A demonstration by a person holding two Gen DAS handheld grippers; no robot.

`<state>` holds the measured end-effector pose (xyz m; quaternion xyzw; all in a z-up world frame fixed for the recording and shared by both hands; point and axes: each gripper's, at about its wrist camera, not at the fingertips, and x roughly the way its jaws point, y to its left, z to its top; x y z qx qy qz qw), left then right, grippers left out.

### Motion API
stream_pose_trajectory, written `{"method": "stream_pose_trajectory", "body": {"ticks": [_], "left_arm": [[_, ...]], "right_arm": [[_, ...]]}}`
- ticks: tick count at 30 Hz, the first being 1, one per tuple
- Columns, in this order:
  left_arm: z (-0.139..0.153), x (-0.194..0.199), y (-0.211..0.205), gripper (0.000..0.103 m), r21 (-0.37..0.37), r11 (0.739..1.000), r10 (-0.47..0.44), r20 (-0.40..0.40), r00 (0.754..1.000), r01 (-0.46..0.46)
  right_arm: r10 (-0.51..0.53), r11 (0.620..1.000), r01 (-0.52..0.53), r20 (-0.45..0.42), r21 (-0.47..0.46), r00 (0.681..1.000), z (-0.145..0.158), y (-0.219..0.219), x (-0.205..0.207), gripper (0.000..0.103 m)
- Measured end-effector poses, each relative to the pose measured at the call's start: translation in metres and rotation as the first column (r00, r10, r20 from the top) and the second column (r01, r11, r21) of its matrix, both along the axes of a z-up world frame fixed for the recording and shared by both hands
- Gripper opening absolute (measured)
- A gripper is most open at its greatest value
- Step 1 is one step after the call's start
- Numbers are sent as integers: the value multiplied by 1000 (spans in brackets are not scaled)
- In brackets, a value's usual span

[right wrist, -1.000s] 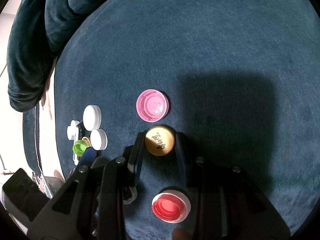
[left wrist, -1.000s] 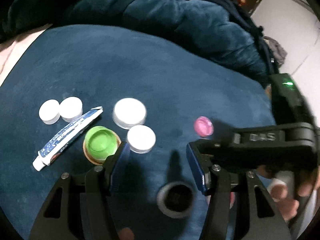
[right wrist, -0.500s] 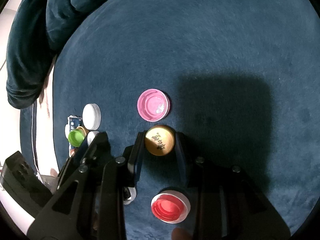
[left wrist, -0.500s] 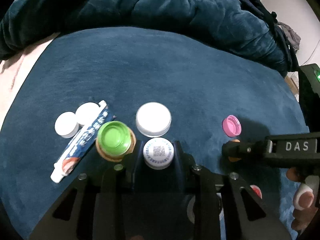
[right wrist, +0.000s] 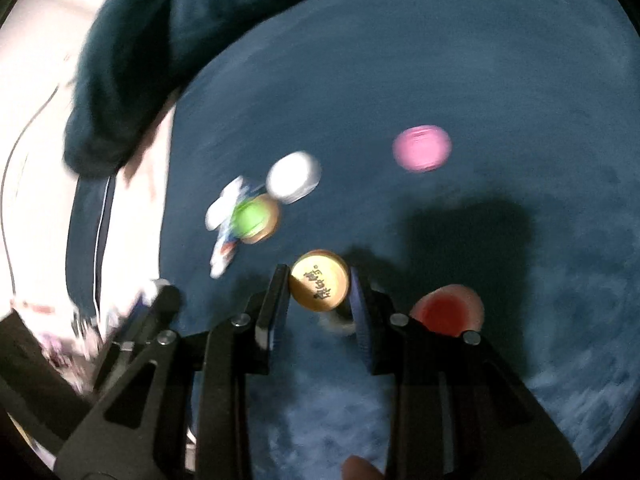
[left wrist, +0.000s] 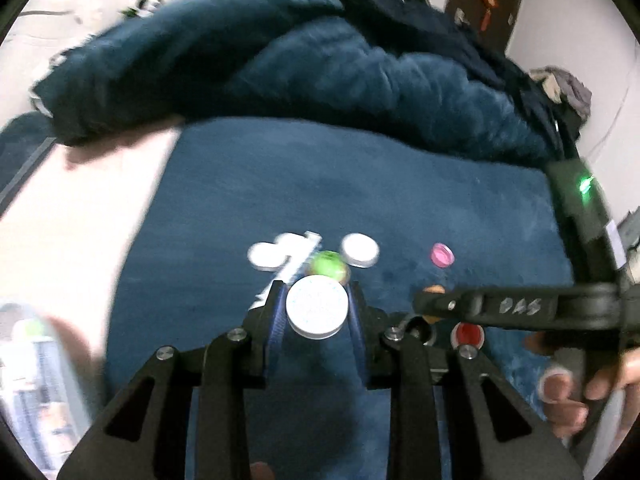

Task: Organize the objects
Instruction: 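Grasp a gold printed cap with the right gripper while the left grasps a white QR-code cap, then carry the gold cap and white QR-code cap over the basket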

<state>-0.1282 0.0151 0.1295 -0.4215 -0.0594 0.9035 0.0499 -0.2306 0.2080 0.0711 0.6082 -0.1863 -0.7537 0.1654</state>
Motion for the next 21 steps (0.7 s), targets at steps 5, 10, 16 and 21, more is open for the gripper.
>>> {"method": "stream_pose_trajectory", "body": {"ticks": [5, 10, 16, 21], "left_arm": [[45, 54, -84, 30, -7, 992, 125, -38, 991, -125], [68, 102, -177, 30, 6, 956, 294, -31, 955, -294], [50, 135, -258, 30, 49, 885, 459, 81, 885, -464], [34, 147, -289, 30, 28, 836, 542, 115, 833, -548]], "right_arm": [[116, 993, -114, -76, 23, 990, 31, -55, 27, 31], [216, 976, -219, -139, -2, 966, 61, -108, 54, 31], [326, 940, -337, -155, -54, 933, 68, -178, 88, 31], [410, 903, -424, -157, -66, 898, 66, -228, 106, 31]]}}
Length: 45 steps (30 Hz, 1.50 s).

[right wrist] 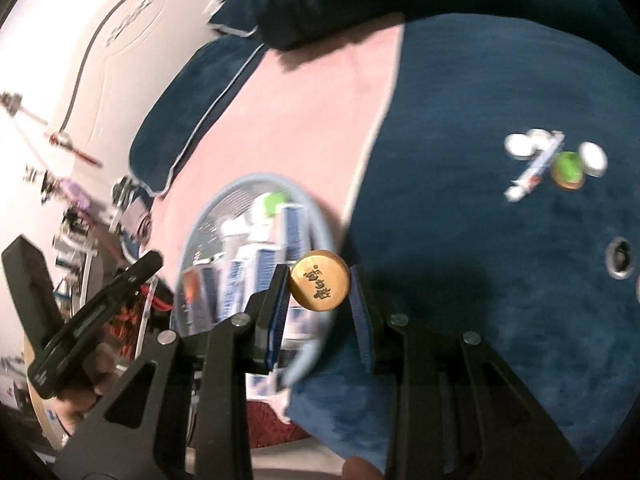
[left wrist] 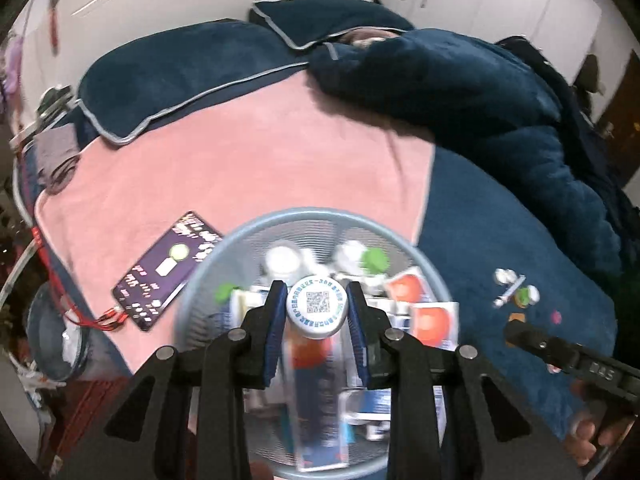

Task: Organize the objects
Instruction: 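Carry the gold cap and white QR-code cap over the basket, then open both grippers above the basket to drop the caps inside, then move both open grippers back toward the remaining caps on the blanket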

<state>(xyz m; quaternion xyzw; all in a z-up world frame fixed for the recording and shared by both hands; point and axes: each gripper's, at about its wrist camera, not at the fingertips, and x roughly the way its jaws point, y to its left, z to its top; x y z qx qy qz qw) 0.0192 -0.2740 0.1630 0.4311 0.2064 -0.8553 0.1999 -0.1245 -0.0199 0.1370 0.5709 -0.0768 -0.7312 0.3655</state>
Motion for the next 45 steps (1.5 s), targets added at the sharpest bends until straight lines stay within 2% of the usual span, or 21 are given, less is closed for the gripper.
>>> {"method": "stream_pose_trajectory", "body": {"ticks": [5, 12, 21, 22, 23, 24, 26, 27, 30, 34, 45], "left_arm": [[-11, 4, -14, 30, -30, 999, 40, 36, 999, -39], [-20, 4, -32, 30, -31, 997, 77, 64, 995, -75], [-24, -1, -39, 31, -31, 996, 90, 58, 994, -88], [-23, -1, -39, 33, -32, 996, 89, 54, 995, -87], [-22, 0, -39, 47, -34, 996, 87, 51, 995, -86], [-21, 0, -39, 71, -35, 996, 88, 49, 995, -87], [-18, 1, -38, 99, -48, 994, 100, 47, 994, -97], [-17, 2, -38, 102, -60, 993, 108, 50, 993, -105], [-16, 2, -35, 102, -95, 989, 120, 76, 990, -113], [-18, 1, -30, 102, -125, 987, 113, 111, 987, -99], [-13, 1, -20, 102, -133, 988, 95, 105, 990, -81]], "right_arm": [[34, 999, -35, -9, -22, 999, 3, -30, 3, 31], [83, 996, -84, -29, -31, 996, 1, -57, 9, 31], [114, 993, -117, -66, -35, 991, -5, -78, 13, 33], [114, 992, -117, -75, -40, 991, -4, -78, 13, 33], [115, 992, -119, -85, -41, 990, -4, -79, 14, 41], [115, 992, -119, -92, -41, 989, -3, -79, 14, 52], [99, 992, -107, -121, -63, 988, 3, -76, 15, 101], [86, 993, -95, -139, -65, 987, 6, -73, 16, 103], [71, 996, -79, -177, -41, 982, 11, -68, 15, 103], [49, 998, -54, -170, -24, 984, 9, -59, 9, 103], [25, 1000, -23, -181, 15, 983, 7, -40, 5, 103]]}}
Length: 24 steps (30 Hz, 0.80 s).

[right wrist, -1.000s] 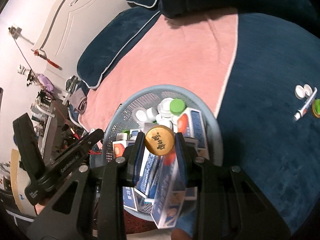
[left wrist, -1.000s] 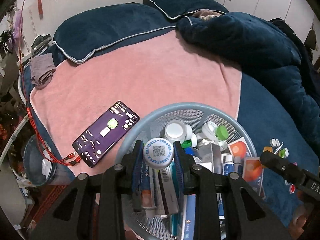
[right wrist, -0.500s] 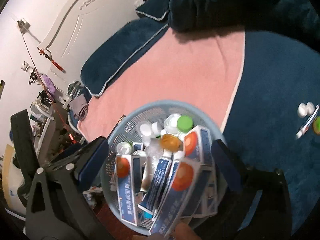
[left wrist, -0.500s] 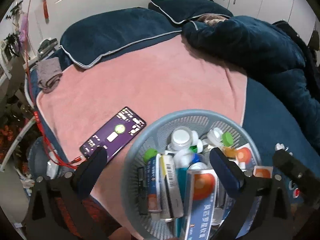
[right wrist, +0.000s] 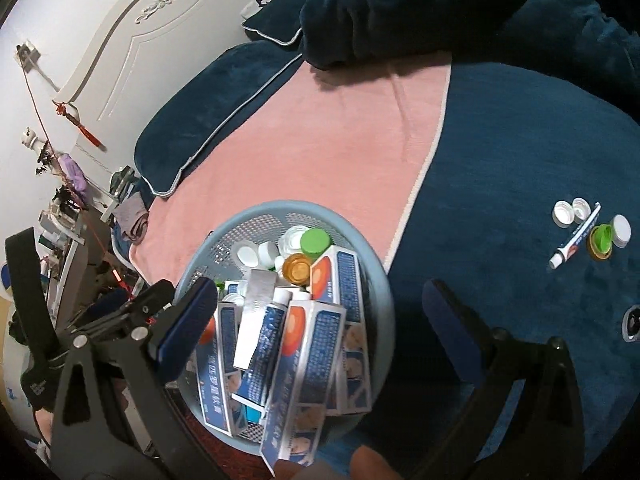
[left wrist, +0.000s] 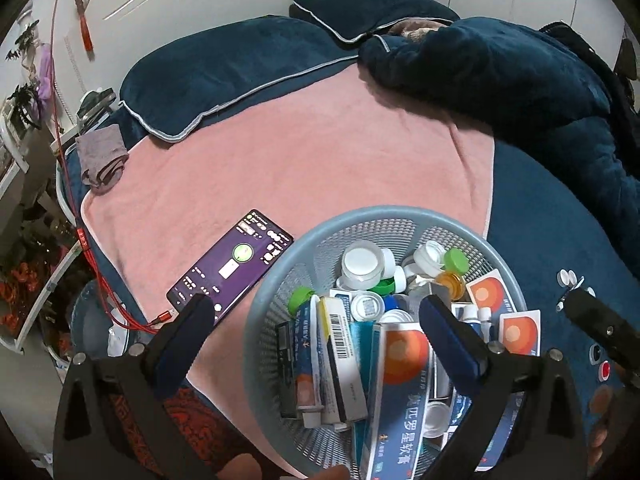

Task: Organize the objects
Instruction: 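Move both open grippers back toward the remaining caps on the blanket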

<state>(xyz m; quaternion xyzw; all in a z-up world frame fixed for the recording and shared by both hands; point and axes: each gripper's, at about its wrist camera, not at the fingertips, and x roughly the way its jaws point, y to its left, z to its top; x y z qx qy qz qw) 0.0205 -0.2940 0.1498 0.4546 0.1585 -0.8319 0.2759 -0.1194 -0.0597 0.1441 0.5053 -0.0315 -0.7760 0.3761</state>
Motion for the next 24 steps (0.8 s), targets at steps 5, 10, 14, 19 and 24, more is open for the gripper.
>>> {"method": "stream_pose_trajectory", "body": {"ticks": [5, 10, 14, 19, 24], "left_arm": [[3, -4, 8, 102, -3, 1000, -12, 1, 1000, 12], [7, -9, 19, 102, 3, 999, -33, -8, 999, 33], [12, -14, 31, 102, 10, 998, -60, -17, 998, 60], [14, -24, 53, 102, -14, 993, -120, -4, 993, 119], [19, -36, 80, 102, -46, 982, -186, -6, 983, 186]], "right_arm": [[-7, 1000, 7, -8, 10, 1000, 2, 9, 1, 103], [-22, 1000, 22, -12, 12, 1000, 3, 20, -1, 103], [-33, 999, 33, -19, 16, 999, 5, 30, -2, 103], [-53, 998, 53, -28, 26, 998, 6, 43, -4, 103], [-80, 996, 81, -36, 40, 996, 6, 62, -7, 103]]}}
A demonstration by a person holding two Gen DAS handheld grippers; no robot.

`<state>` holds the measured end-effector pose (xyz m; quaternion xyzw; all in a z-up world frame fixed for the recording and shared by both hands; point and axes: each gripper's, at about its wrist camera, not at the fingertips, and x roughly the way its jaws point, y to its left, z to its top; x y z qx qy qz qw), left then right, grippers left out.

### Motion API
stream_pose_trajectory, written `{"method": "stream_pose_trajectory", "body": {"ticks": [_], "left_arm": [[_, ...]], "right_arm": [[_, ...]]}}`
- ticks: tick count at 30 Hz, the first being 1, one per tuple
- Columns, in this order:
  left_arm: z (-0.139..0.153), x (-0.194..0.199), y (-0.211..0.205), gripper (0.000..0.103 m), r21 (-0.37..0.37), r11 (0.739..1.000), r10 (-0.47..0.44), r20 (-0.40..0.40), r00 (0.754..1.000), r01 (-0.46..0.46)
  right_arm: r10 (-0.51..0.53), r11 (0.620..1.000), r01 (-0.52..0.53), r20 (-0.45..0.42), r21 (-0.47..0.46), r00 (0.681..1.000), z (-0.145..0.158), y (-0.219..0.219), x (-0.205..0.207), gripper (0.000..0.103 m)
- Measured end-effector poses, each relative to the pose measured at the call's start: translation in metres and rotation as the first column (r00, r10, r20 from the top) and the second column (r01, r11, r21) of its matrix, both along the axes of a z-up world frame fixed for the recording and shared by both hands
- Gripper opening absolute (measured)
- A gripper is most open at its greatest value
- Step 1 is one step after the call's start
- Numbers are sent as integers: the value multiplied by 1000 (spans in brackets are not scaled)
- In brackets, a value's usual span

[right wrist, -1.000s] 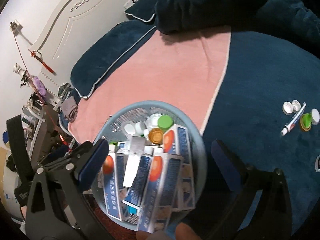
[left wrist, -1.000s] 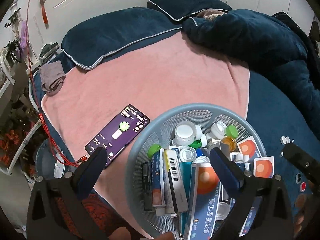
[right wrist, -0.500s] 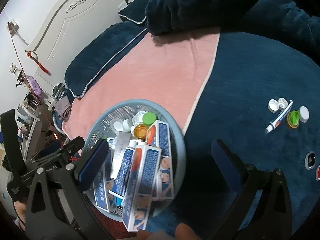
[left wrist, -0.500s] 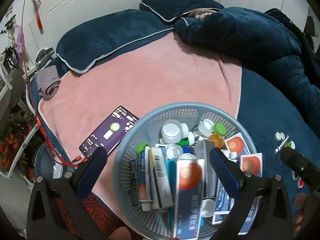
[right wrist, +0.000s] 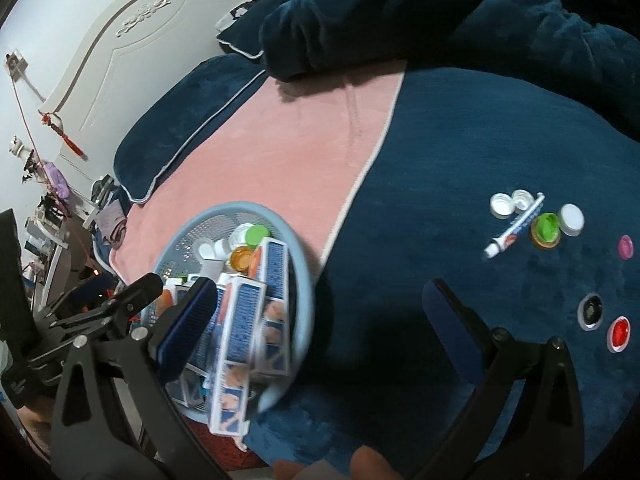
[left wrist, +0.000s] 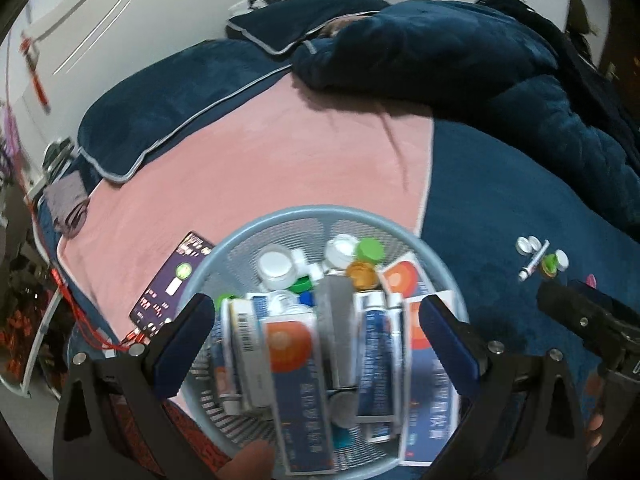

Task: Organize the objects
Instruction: 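Move both open grippers back toward the remaining caps on the blanket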

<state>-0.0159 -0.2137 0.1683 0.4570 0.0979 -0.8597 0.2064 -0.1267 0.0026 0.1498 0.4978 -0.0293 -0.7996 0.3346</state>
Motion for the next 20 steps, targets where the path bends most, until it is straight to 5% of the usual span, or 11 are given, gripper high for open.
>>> {"method": "stream_pose_trajectory", "body": {"ticks": [13, 20], "left_arm": [[12, -25, 71, 102, 81, 986, -139, -56, 989, 143], [5, -31, 139, 102, 61, 970, -230, -91, 969, 236]], "right_arm": [[-143, 989, 143, -8, 28, 990, -6, 90, -12, 103], [-305, 952, 304, 29, 20, 952, -15, 171, -9, 103]]}}
